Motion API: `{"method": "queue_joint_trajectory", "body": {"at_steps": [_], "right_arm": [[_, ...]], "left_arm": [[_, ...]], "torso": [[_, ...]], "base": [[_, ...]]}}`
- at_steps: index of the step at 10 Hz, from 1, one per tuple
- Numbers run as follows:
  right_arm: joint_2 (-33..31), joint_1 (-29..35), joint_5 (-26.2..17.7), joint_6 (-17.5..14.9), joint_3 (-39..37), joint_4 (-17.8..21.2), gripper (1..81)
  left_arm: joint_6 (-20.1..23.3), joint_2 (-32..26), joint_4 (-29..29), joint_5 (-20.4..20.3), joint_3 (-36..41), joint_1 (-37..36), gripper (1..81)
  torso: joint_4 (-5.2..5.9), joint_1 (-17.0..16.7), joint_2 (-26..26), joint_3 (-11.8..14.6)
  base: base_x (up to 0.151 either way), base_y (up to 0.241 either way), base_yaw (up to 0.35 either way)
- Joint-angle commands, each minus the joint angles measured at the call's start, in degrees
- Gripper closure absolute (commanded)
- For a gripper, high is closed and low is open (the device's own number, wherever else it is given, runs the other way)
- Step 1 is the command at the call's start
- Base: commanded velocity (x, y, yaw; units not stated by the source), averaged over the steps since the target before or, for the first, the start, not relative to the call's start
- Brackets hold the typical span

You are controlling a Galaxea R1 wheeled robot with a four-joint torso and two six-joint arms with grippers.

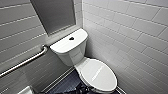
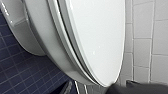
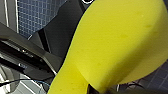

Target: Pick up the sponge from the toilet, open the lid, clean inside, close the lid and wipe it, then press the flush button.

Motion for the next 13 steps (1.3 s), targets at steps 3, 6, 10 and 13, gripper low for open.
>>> {"method": "queue_joint_trajectory", "body": {"at_steps": [3, 6, 10, 13], "right_arm": [[-0.58, -0.45, -3.32, -0.03, -0.39, -1.75, 81.1], [-0.13, -0.01, -3.32, 0.06, -0.83, -1.67, 81.1], [0.48, 0.34, -2.88, 0.06, -1.10, -1.49, 81.1], [1.01, 0.35, -2.88, -0.03, -1.45, -1.49, 81.1]], "left_arm": [[-5.63, 2.12, -0.31, -0.61, -1.04, -5.71, 1.0], [-6.25, 4.14, -0.22, -1.74, -5.36, -5.80, 1.0], [-6.25, 5.99, 0.13, -2.10, -5.79, -6.24, 1.0], [-6.25, 6.96, 0.39, -2.19, -7.99, -6.76, 1.0]], "torso": [[0.00, 0.02, 0.02, 0.00], [0.00, 0.02, 0.02, 0.00], [0.00, 0.02, 0.02, -0.02], [0.00, 0.02, 0.02, -0.02]], "base": [[0.000, 0.000, 0.000], [0.000, 0.000, 0.000], [0.000, 0.000, 0.000], [0.000, 0.000, 0.000]]}}
